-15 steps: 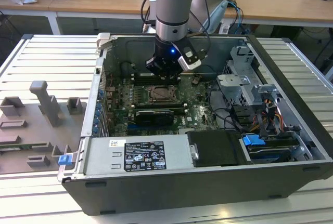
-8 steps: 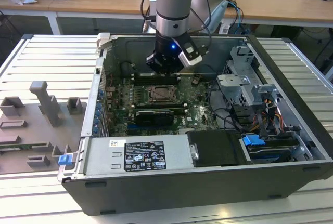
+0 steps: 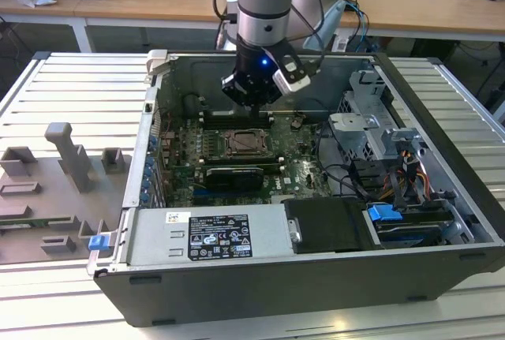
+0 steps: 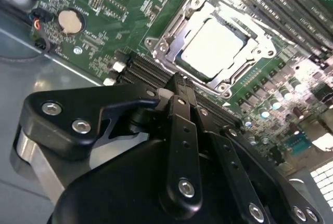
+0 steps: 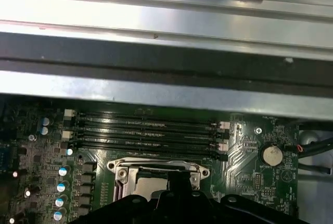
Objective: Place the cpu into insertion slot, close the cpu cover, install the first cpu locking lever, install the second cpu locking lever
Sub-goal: 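Install the second cpu locking lever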
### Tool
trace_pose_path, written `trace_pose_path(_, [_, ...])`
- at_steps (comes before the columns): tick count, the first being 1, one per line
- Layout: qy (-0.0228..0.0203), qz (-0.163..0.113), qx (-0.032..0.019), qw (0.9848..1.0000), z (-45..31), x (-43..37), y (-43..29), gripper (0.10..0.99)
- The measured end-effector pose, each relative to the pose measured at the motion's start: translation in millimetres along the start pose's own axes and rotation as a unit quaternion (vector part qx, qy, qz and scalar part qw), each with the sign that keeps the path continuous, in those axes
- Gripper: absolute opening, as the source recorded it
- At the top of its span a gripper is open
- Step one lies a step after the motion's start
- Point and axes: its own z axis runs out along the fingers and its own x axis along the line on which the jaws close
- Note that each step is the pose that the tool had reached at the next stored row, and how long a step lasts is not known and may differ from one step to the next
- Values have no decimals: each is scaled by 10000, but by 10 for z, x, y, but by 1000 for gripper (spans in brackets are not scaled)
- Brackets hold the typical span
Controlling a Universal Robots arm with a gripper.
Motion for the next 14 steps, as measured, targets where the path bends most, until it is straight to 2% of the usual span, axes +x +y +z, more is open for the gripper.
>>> trace_pose_path(7, [0, 0, 0, 10000, -12, 14, -185, 106])
trace_pose_path(14, [0, 0, 0, 10000, -17, 22, -285, 106])
